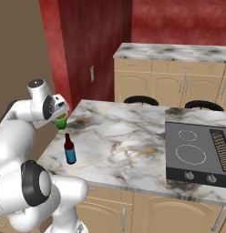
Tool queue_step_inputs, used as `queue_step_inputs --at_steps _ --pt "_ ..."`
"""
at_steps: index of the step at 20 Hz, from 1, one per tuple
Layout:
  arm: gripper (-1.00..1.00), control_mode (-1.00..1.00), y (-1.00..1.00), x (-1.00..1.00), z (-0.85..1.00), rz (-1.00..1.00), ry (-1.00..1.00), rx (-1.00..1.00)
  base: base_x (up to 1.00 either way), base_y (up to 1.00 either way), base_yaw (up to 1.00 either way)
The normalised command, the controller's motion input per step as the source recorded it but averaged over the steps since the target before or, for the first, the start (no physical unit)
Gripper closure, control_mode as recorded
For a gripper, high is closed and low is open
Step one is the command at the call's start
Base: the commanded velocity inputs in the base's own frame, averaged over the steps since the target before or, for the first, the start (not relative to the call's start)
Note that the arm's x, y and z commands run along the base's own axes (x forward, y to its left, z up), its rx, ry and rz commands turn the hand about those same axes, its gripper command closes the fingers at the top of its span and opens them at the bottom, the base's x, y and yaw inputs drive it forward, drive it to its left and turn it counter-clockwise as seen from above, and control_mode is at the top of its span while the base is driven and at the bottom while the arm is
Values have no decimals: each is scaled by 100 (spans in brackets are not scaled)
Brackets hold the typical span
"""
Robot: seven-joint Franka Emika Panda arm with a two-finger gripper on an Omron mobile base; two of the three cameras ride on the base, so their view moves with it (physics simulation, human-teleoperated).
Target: Place the microwavable item in the microwave. Then, close the microwave door and press the start button.
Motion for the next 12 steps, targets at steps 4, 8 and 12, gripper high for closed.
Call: queue_step_inputs --at_steps 4,8,12 --pt "100 -100 0 -24 100 8 -1 0 0 0 0" --pt "100 -100 0 -71 76 2 0 0 0 0 0" --pt "100 -100 -5 -98 31 0 0 0 0 0 0"
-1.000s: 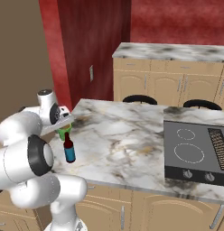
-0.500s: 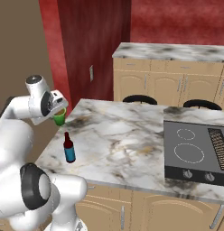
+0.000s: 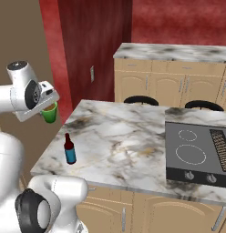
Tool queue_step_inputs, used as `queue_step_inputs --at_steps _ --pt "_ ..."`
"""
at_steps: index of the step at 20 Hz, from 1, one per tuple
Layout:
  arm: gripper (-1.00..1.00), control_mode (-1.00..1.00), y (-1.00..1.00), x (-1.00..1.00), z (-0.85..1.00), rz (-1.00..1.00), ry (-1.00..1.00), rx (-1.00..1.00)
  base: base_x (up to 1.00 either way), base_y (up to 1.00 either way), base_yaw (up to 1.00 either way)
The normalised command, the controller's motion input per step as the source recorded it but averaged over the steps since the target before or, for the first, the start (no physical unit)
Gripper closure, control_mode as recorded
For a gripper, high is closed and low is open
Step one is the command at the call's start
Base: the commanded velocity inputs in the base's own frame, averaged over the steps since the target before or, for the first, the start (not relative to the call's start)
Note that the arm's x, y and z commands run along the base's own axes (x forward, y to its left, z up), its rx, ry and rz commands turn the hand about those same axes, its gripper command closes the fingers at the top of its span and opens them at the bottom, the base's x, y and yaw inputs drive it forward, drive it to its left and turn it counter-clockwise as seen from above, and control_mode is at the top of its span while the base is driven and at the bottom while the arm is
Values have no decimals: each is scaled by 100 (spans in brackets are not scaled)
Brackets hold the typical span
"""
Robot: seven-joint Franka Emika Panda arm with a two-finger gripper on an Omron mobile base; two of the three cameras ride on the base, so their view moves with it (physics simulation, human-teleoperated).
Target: Place the microwavable item in the microwave. Then, close the microwave door and press the start button.
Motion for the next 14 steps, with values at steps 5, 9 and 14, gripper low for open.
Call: queue_step_inputs --at_steps 5,9,14 --pt "100 -100 -31 -97 13 -1 0 0 0 0 0" --pt "100 -100 -67 -62 0 0 0 3 0 0 0" --pt "100 -100 -61 -19 -2 0 0 1 0 0 0"
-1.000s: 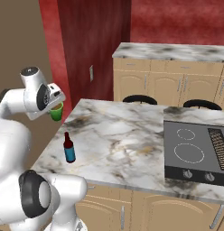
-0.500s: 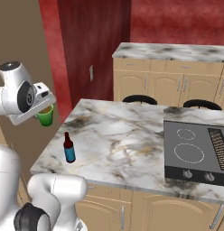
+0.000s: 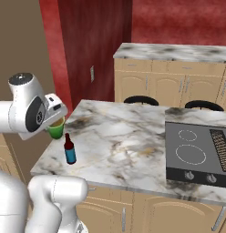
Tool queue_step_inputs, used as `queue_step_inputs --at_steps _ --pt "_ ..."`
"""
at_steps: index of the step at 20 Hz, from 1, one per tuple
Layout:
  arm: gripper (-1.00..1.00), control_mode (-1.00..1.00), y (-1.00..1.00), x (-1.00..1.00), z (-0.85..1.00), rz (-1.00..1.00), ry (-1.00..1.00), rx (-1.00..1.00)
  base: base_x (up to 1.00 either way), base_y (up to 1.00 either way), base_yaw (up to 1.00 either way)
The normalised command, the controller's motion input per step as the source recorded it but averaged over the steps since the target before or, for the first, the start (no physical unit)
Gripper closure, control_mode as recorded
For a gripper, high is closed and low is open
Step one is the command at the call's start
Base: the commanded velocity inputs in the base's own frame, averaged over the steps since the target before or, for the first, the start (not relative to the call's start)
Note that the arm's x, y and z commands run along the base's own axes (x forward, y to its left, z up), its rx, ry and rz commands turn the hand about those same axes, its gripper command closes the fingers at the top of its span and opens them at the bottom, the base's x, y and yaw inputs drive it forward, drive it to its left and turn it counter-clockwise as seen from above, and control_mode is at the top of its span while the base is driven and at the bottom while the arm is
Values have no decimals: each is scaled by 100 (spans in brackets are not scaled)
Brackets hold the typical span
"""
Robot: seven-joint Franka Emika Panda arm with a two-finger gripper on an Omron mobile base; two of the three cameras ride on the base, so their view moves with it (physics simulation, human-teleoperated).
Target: Place the microwavable item in the microwave. Then, close the microwave door and press the start button.
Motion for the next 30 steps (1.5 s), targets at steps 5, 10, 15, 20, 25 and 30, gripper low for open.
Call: queue_step_inputs --at_steps 5,10,15,20,25,30 --pt "100 -100 -25 0 -4 0 0 2 0 0 0" --pt "100 100 -1 -17 0 0 -1 5 -13 0 0" --pt "100 100 0 0 0 0 0 0 -96 22 1" --pt "100 100 0 0 0 0 0 0 -88 89 5" --pt "100 100 0 0 0 0 0 0 -11 100 0" --pt "100 100 0 0 0 0 0 0 18 100 0"
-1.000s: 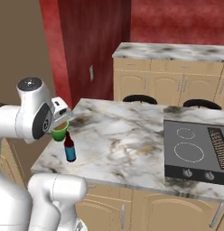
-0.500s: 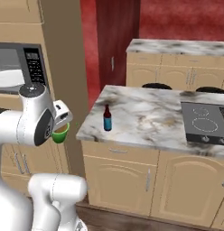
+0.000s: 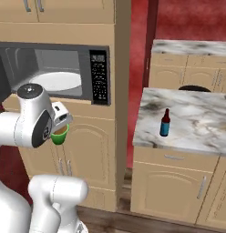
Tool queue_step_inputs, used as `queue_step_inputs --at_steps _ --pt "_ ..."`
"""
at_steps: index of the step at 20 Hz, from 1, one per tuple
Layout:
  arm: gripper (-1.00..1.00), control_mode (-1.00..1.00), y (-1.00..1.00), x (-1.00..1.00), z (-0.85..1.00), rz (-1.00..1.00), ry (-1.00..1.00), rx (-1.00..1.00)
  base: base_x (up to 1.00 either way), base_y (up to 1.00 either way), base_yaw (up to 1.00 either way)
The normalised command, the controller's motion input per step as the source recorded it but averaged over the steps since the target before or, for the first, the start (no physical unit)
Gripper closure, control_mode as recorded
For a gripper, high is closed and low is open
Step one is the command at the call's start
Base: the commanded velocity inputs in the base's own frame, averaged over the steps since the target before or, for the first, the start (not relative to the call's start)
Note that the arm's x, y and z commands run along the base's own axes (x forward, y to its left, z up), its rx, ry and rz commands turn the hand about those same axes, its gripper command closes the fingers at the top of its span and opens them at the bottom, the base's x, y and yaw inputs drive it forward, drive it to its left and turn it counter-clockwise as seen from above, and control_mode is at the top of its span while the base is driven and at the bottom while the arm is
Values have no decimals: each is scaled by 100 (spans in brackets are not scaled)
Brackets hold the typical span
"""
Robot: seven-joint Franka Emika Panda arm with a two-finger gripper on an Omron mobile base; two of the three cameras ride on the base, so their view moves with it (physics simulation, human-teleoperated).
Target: Place the microwavable item in the microwave. Then, close the microwave door and press the start button.
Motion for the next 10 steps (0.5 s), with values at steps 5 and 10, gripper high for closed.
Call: queue_step_inputs --at_steps 5,10 --pt "100 100 0 0 0 0 0 0 28 81 0" --pt "100 100 0 0 0 0 0 0 43 18 5"
